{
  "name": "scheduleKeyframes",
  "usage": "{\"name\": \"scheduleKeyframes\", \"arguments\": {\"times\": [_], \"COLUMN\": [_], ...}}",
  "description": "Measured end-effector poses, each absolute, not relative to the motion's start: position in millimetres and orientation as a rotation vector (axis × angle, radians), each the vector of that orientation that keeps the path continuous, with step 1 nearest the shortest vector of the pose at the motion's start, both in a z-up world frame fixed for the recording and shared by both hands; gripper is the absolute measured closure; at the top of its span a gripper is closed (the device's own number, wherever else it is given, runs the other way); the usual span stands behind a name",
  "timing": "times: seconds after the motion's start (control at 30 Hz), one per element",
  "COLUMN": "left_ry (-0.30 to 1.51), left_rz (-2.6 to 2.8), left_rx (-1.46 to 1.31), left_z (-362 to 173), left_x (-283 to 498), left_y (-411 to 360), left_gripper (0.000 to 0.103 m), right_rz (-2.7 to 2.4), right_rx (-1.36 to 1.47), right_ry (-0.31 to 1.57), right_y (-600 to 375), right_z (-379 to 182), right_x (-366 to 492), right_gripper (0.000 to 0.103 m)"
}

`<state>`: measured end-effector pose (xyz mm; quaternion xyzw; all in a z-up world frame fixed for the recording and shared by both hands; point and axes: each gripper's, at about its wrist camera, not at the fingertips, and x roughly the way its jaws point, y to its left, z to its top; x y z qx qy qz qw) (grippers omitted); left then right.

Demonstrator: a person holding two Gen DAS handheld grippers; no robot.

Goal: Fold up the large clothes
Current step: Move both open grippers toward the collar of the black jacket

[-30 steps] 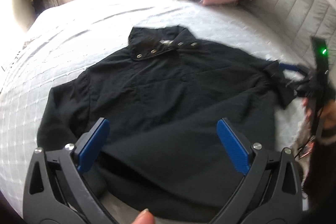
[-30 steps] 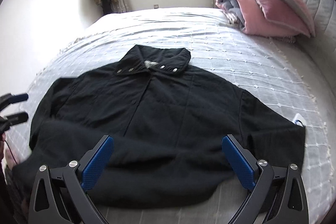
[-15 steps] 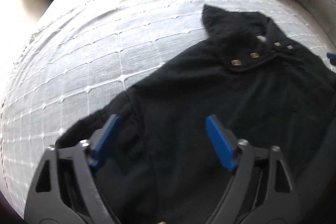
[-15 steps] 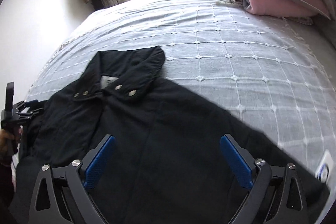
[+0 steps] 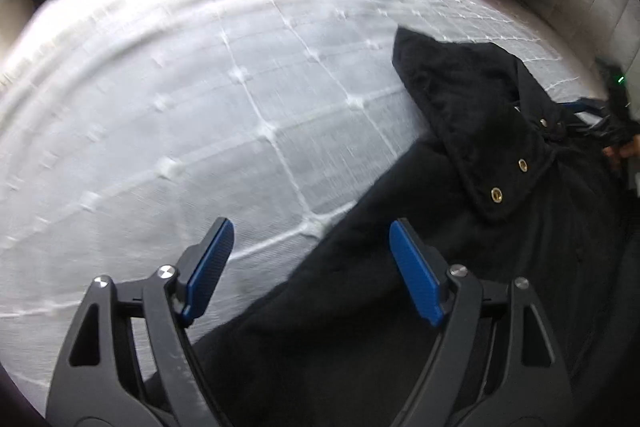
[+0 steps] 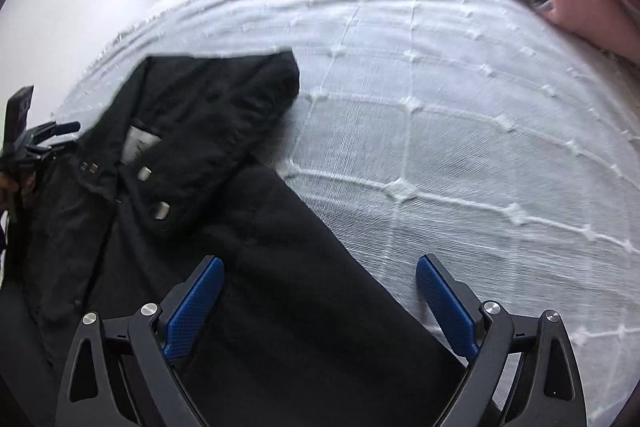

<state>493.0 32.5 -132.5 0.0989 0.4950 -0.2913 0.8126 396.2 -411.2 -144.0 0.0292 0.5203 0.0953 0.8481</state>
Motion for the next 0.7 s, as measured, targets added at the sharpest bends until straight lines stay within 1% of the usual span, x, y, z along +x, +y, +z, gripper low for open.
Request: {"name": "scheduleKeyframes", "arguments": {"times": [0.03,0.07,0.1,0.13,0.17,0.2,0.23,0.3,0.4,0.5,0.6,0.7], "left_ry": [1.086,1.061,1.047,1.056,1.06,1.054,1.05,1.033,0.977,0.889,0.816,0.718], "left_rz": [-0.64,-0.637,-0.642,-0.675,-0.691,-0.686,-0.669,-0.619,-0.57,-0.527,-0.499,-0.45], "left_rx": [0.18,0.172,0.166,0.138,0.125,0.134,0.15,0.144,0.069,0.061,0.009,-0.047], "left_z": [-139,-139,-138,-138,-137,-136,-136,-132,-120,-103,-80,-60], "left_x": [494,490,484,476,469,463,456,444,432,423,428,439], "left_y": [33,34,33,32,30,27,24,24,31,32,38,47], "left_gripper": [0.022,0.022,0.024,0.028,0.034,0.045,0.052,0.085,0.091,0.093,0.093,0.093], "right_rz": [0.198,0.201,0.203,0.206,0.228,0.231,0.223,0.207,0.093,-0.001,-0.068,-0.134], "right_rx": [0.04,0.03,0.029,0.028,0.029,0.026,0.016,-0.021,-0.088,-0.185,-0.281,-0.314], "right_ry": [1.072,1.056,1.048,1.035,1.024,1.024,1.025,1.021,0.964,0.89,0.782,0.695], "right_y": [-408,-404,-402,-398,-393,-388,-384,-371,-356,-340,-323,-320], "right_z": [-146,-146,-146,-144,-142,-141,-140,-138,-129,-116,-89,-64], "right_x": [396,395,394,391,387,383,381,371,360,357,362,384], "right_gripper": [0.005,0.008,0.015,0.033,0.045,0.062,0.077,0.09,0.094,0.095,0.096,0.099]}}
